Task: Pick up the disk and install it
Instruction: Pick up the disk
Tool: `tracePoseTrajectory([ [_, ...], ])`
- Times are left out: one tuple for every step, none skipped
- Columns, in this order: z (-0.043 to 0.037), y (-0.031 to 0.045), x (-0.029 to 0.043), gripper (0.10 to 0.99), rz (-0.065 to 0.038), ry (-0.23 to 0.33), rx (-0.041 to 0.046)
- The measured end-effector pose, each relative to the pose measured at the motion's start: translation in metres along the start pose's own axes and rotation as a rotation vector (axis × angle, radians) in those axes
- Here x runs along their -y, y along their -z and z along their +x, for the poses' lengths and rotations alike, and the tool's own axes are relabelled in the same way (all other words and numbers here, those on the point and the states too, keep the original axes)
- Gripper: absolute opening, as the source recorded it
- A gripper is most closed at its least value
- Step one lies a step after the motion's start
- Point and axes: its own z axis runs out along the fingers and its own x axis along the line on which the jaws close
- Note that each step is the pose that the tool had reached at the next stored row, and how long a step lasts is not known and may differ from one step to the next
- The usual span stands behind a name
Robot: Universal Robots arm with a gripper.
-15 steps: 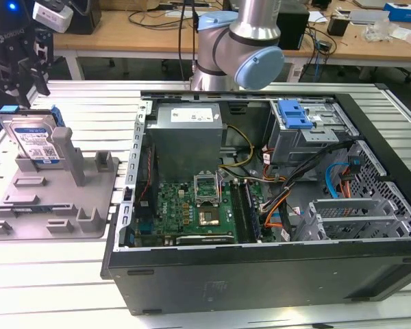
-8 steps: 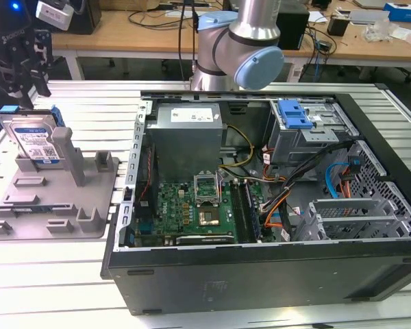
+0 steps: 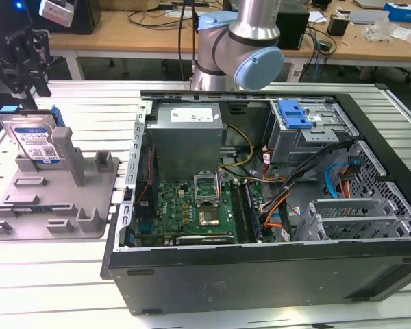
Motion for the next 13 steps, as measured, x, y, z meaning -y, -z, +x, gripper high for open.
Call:
tracePoseTrajectory([
  [0.0001, 0.0001, 0.0000, 0.482, 0.000, 0.003, -0.0010],
  [0.0000, 0.0001, 0.0000, 0.482, 0.000, 0.004, -0.0011],
  [0.0000, 0.0001, 0.0000, 0.482, 0.000, 0.004, -0.0011],
  [0.0000, 0.0001, 0.0000, 0.482, 0.000, 0.004, -0.0011],
  [0.0000, 0.0001, 0.0000, 0.482, 0.000, 0.005, -0.0010],
  [0.0000, 0.0001, 0.0000, 0.482, 0.000, 0.005, -0.0010],
  [0.0000, 0.0001, 0.0000, 0.482, 0.000, 0.005, -0.0010],
  [0.0000, 0.0001, 0.0000, 0.482, 0.000, 0.006, -0.0010],
  [-0.0003, 0.0001, -0.0001, 0.482, 0.000, 0.006, -0.0010],
  [-0.0012, 0.0001, -0.0002, 0.482, 0.001, 0.009, -0.0009],
  [-0.0017, 0.0001, -0.0004, 0.482, 0.001, 0.015, -0.0009],
  [-0.0022, 0.0001, -0.0004, 0.482, 0.001, 0.022, -0.0007],
  [-0.0026, 0.0001, -0.0006, 0.482, 0.001, 0.029, -0.0007],
])
